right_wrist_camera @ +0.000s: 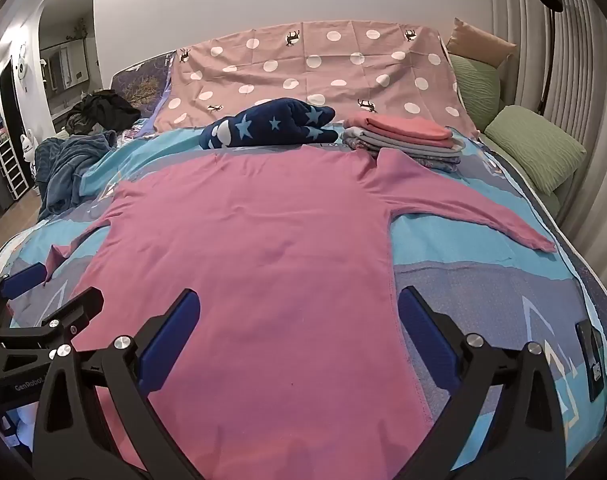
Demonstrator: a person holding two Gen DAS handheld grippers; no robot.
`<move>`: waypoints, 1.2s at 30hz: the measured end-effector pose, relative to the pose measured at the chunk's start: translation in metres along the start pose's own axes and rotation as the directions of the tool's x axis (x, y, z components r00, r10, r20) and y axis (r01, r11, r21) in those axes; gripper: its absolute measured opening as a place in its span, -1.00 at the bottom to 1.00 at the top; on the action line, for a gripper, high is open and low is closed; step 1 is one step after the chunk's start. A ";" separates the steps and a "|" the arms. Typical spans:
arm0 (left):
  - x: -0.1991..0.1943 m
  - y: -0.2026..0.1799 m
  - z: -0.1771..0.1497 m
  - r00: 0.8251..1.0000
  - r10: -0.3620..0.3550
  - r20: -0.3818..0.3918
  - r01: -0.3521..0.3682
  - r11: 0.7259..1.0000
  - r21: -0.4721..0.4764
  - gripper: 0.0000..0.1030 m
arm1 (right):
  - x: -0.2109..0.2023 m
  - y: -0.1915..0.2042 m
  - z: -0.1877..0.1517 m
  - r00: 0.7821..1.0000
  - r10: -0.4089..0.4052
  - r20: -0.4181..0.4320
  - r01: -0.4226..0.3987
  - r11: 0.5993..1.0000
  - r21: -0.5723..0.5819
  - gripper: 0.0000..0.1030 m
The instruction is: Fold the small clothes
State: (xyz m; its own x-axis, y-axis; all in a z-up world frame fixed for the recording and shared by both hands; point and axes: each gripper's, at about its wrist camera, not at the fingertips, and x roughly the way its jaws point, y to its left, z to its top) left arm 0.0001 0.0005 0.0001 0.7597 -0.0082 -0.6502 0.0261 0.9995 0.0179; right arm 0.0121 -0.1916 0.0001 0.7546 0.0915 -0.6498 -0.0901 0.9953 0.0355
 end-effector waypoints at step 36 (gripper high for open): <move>0.003 0.001 -0.002 0.999 0.047 0.010 -0.047 0.999 -0.001 0.96 | 0.009 -0.004 -0.006 0.999 0.018 -0.044 -0.018 1.000 -0.004 0.95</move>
State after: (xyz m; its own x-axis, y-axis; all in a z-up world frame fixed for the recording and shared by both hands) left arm 0.0015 0.0012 -0.0037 0.7664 0.0386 -0.6412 -0.0102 0.9988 0.0480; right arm 0.0155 -0.1949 -0.0108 0.7239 0.1079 -0.6814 -0.1066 0.9933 0.0440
